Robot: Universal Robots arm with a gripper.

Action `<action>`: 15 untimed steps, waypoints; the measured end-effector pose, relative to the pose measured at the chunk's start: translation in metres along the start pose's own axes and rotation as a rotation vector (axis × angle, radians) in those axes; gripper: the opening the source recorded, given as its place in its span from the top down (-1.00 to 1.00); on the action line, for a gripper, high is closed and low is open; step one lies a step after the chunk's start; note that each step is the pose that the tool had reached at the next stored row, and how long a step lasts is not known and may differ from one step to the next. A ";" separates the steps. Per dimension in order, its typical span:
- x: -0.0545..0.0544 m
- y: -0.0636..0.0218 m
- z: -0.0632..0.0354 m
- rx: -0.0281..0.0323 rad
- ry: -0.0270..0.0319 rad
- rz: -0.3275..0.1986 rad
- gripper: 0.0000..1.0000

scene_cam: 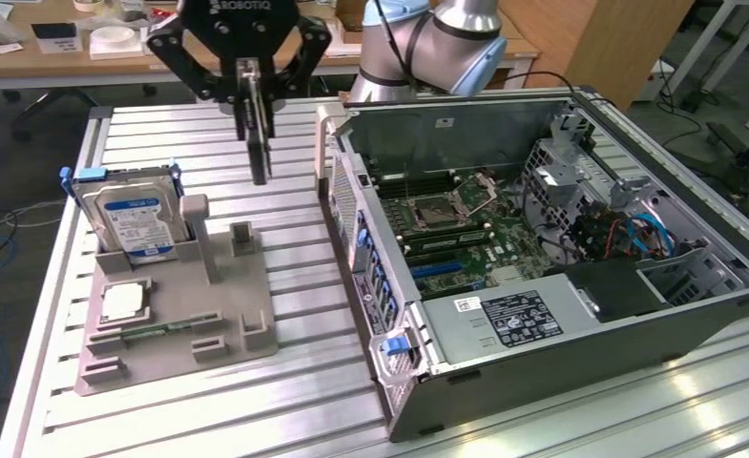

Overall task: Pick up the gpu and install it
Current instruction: 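Pick up the gpu and move the gpu toward the slot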

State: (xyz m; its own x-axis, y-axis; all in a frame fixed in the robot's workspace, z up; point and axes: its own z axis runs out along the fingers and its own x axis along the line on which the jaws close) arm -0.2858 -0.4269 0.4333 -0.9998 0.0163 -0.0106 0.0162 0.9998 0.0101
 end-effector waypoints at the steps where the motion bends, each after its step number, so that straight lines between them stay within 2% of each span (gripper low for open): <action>1: -0.004 0.0001 0.0000 0.0001 0.0067 0.000 0.44; 2: -0.007 0.0001 0.0000 0.0003 0.0104 0.000 0.44; 3: -0.010 0.0002 0.0001 0.0003 0.0115 0.000 0.44; 7: -0.023 0.0004 0.0003 0.0002 0.0124 0.000 0.44; 11: -0.032 0.0009 0.0004 -0.0001 0.0076 -0.001 0.44; 15: -0.046 0.0014 0.0006 -0.0019 0.0046 -0.001 0.44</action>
State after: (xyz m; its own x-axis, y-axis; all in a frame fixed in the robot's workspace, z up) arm -0.2396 -0.4263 0.4332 -0.9999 0.0158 -0.0060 0.0157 0.9998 0.0120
